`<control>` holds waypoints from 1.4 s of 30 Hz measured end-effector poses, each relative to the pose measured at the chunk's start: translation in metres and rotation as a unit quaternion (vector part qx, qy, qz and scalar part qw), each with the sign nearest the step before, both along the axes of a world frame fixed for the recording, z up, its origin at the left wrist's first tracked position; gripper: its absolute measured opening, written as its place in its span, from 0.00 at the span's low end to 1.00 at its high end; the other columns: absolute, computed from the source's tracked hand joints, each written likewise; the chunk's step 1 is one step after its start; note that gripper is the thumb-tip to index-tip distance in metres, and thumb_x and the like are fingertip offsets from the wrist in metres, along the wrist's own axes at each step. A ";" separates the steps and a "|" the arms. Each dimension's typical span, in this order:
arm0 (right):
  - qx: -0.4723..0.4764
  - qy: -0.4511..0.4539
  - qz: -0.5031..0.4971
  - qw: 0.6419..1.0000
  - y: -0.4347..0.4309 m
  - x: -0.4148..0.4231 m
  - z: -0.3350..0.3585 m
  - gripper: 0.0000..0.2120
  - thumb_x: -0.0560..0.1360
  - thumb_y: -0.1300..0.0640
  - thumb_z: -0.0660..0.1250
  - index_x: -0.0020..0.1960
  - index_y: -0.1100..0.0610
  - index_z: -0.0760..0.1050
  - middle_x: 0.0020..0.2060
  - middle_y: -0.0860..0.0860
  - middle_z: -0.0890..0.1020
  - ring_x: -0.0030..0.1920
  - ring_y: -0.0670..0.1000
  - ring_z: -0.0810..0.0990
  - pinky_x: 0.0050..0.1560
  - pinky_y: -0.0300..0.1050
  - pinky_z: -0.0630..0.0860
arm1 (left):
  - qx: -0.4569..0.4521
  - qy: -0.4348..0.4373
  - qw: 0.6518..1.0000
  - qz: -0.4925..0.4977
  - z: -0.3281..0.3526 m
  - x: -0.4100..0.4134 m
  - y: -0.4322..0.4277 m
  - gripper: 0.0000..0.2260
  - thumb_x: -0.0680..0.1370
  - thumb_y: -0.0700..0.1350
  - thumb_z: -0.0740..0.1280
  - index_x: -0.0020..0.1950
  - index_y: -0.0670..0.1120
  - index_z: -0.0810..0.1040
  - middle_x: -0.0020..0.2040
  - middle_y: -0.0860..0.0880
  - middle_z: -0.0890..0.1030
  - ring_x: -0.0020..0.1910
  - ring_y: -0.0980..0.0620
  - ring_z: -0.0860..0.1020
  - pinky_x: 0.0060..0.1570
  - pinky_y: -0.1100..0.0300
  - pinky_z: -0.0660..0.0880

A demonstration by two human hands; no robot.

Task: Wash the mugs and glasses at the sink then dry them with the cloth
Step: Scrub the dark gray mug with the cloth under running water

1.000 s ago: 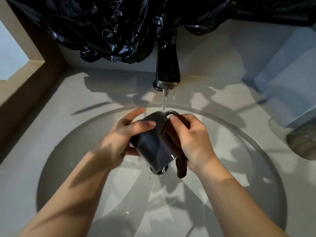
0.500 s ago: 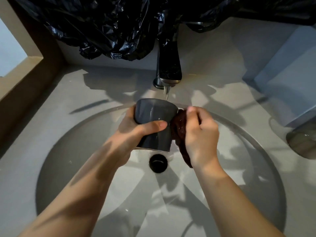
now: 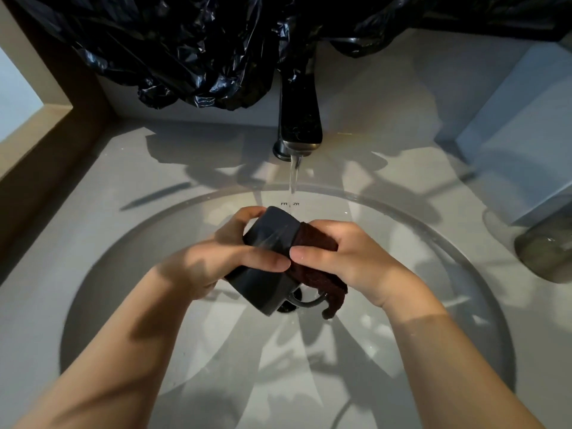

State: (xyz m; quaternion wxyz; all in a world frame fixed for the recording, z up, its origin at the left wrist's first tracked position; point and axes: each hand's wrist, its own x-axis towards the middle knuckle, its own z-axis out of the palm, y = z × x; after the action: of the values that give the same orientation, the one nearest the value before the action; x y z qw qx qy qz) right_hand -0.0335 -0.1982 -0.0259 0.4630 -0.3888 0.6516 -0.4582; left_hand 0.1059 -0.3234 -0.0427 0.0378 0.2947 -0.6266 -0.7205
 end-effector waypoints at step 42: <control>0.083 -0.343 -0.109 0.929 -0.011 0.022 -0.002 0.34 0.72 0.31 0.56 0.61 0.57 0.77 0.52 0.59 0.83 0.53 0.58 0.82 0.54 0.53 0.78 | 0.079 0.018 0.989 0.122 -0.009 -0.014 0.010 0.26 0.59 0.54 0.72 0.54 0.45 0.77 0.34 0.48 0.81 0.29 0.51 0.80 0.23 0.62 0.73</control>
State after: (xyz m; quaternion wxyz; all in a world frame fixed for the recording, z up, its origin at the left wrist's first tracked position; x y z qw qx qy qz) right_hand -0.0115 -0.2092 -0.0282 0.6359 -0.0949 0.5274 -0.5554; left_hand 0.0923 -0.3132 -0.0519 0.1134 0.3585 -0.5266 -0.7624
